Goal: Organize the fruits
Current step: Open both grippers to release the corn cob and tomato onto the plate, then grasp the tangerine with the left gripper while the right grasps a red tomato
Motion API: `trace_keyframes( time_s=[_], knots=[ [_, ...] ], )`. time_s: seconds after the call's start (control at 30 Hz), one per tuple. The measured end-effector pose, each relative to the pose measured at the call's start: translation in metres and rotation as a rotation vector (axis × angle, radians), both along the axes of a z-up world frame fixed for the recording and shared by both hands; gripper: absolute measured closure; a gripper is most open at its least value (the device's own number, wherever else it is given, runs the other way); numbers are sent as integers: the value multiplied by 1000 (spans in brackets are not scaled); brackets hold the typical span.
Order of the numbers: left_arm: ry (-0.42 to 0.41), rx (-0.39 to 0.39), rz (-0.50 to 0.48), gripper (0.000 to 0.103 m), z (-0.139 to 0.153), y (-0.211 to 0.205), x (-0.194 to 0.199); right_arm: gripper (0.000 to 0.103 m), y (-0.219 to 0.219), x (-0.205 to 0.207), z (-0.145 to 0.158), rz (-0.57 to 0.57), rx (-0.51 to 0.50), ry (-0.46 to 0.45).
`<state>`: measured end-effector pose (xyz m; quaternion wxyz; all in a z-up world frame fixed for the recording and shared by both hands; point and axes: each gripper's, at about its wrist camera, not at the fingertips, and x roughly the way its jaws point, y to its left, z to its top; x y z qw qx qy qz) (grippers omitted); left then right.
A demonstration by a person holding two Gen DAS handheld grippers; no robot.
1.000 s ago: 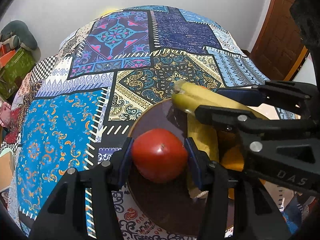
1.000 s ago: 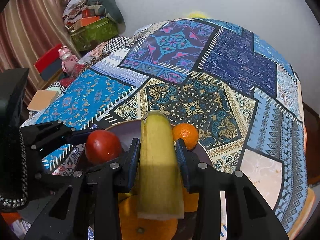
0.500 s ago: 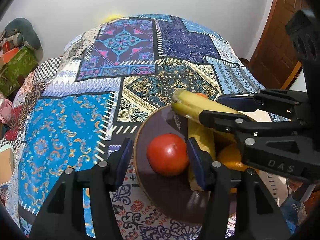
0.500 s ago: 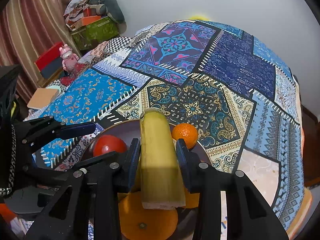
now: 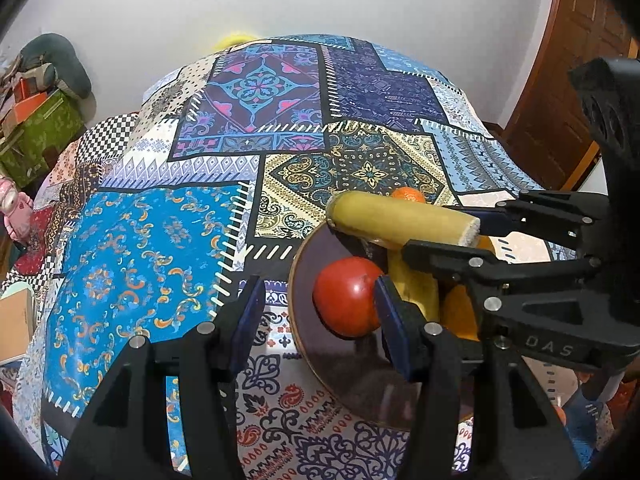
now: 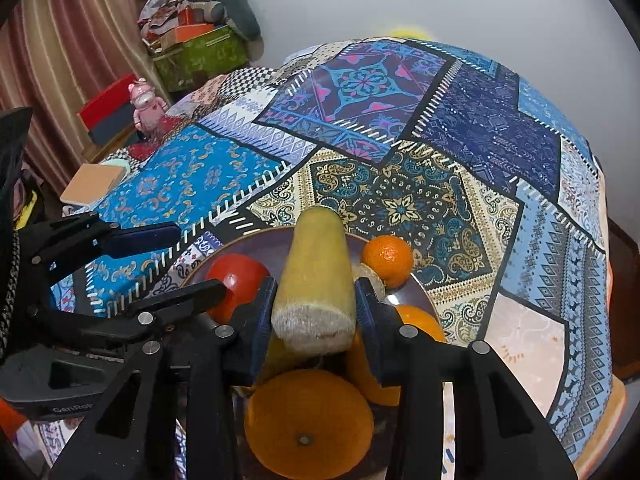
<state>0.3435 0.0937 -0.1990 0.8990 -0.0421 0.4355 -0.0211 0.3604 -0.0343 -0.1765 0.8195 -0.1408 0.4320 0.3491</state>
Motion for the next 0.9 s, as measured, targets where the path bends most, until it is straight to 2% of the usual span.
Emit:
trace_keyframes(
  time_s=[0.2, 0.4, 0.73, 0.9],
  knots=[
    [-9, -4, 6, 47, 4, 1, -2, 66, -6, -3, 3, -9, 20, 5],
    [-46, 0, 1, 47, 24, -3, -16, 66, -25, -19, 25, -44, 58, -29],
    [-145, 17, -39, 44, 77, -25, -76, 65, -77, -78, 59, -143, 173, -69],
    [-143, 7, -51, 41, 82, -32, -112, 60, -102, -108, 61, -181, 190, -67]
  ],
)
